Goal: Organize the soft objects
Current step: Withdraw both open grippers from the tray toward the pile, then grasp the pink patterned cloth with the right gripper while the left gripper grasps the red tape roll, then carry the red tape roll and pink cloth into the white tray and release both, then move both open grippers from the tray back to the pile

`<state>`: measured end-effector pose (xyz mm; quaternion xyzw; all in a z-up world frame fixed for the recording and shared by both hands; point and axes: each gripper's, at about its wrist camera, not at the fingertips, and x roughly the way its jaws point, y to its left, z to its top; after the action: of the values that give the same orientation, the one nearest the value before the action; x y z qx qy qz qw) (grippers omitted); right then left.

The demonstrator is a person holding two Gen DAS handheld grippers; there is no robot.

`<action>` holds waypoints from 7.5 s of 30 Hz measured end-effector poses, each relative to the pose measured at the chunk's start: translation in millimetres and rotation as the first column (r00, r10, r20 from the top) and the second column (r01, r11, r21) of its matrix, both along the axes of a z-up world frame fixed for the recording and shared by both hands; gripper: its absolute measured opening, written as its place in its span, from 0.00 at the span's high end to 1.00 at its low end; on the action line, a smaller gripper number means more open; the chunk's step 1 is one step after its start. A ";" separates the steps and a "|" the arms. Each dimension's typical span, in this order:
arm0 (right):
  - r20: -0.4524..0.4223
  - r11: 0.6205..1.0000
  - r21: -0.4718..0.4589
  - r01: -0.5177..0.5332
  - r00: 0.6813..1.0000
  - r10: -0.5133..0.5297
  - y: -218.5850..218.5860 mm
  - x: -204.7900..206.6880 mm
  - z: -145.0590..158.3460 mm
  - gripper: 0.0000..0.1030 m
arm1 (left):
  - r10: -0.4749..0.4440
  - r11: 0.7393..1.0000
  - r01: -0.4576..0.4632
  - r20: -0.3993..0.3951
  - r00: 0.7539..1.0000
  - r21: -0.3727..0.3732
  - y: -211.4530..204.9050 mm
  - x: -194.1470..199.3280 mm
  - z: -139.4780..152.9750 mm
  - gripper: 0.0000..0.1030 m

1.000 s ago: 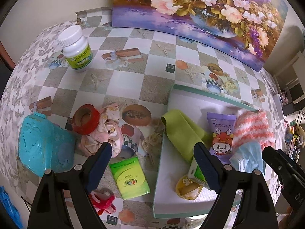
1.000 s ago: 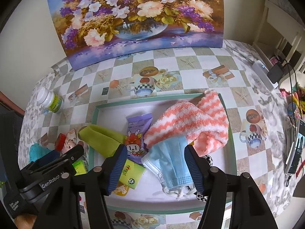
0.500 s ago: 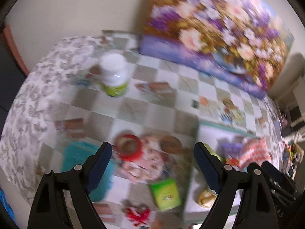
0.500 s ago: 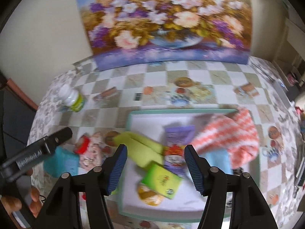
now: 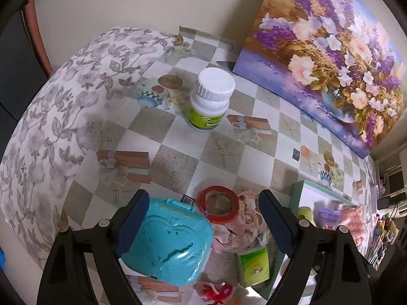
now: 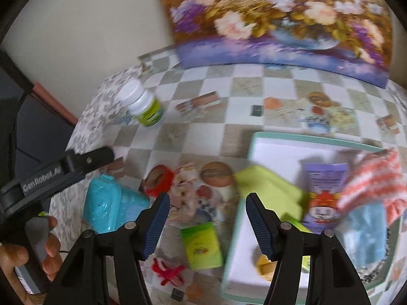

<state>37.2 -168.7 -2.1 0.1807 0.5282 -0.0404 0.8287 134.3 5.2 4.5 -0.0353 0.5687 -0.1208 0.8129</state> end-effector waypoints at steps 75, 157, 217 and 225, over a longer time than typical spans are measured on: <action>-0.129 0.982 0.179 0.061 0.991 -0.038 -22.0 33.1 -89.7 0.88 | -0.333 0.916 0.368 -0.211 0.919 0.158 -114.8 16.3 -99.2 0.32; -0.078 0.900 0.008 0.436 0.898 -0.434 -193.7 -107.6 -26.4 0.90 | -0.508 0.844 0.513 -0.074 0.858 0.158 -231.0 -106.6 -62.5 0.42; -0.043 0.883 -0.153 0.445 0.889 -0.455 -185.0 -104.8 4.6 0.00 | -0.325 0.941 0.314 0.081 0.942 0.128 -173.9 -58.9 -29.1 0.05; -0.011 0.891 -0.163 0.424 0.902 -0.431 -174.8 -102.7 14.1 0.00 | -0.341 0.938 0.331 0.096 0.935 0.106 -169.2 -65.3 -20.1 0.05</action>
<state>-65.5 -343.5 12.1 0.2255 0.4902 -0.2672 0.7984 69.1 -164.0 -15.6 0.1051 0.5245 -0.2343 0.8118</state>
